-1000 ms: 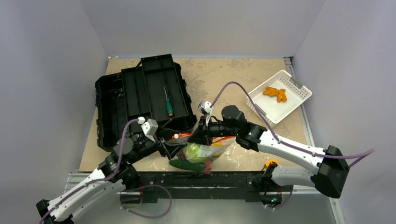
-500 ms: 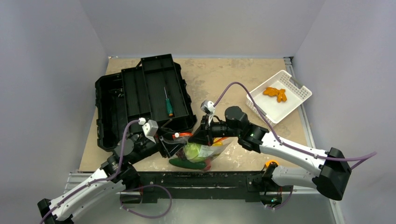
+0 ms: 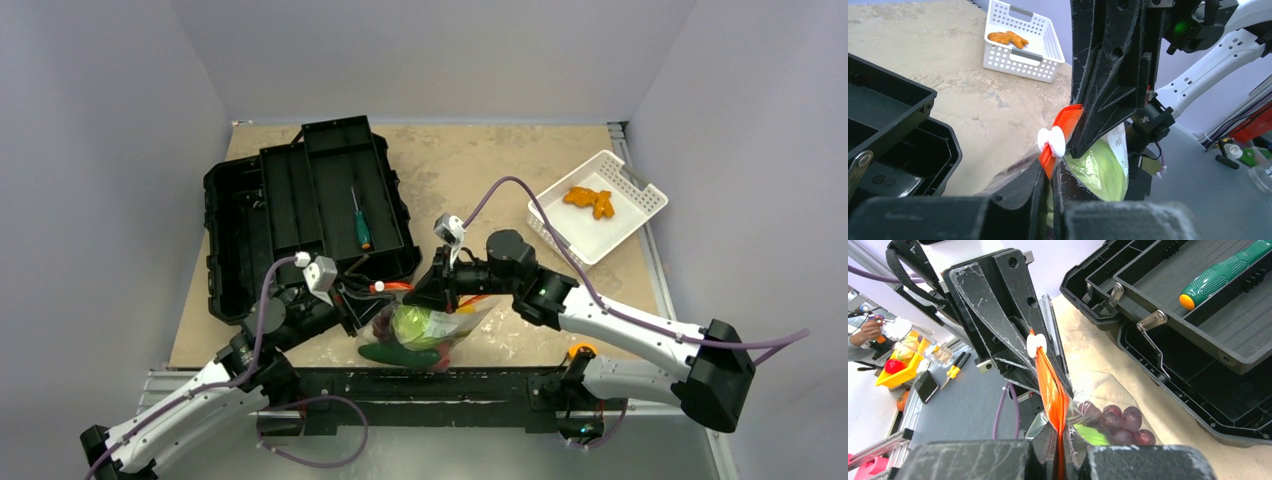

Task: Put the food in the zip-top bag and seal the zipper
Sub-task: Adjust the zipper food storage bag at the center of the board, then zip the zipper food storage bag at the center of the board.

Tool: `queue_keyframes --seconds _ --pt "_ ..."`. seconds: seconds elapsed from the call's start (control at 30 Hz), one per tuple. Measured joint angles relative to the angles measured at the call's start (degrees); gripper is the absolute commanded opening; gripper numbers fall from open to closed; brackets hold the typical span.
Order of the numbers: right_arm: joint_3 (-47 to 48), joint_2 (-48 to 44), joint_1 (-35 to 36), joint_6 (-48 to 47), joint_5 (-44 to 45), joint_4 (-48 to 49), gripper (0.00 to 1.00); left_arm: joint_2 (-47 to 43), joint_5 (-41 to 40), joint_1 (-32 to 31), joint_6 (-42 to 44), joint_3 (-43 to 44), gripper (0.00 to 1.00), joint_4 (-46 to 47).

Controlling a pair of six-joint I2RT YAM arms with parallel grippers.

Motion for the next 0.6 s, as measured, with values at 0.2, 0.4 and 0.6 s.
queue_keyframes --seconds 0.2,0.4,0.6 --pt "0.1 -0.5 0.0 -2.3 -0.4 -1.0 0.59 -1.4 0.8 0.0 0.0 0.0 0.00 -0.5" --pt "6.4 1.1 0.0 -4.6 -4.0 -4.3 0.77 1.4 3.5 0.0 0.0 2.2 0.00 -5.2" --pt "13.1 8.2 0.0 -4.7 -7.6 -4.4 0.64 7.8 7.3 0.0 -0.6 7.7 0.00 -8.5"
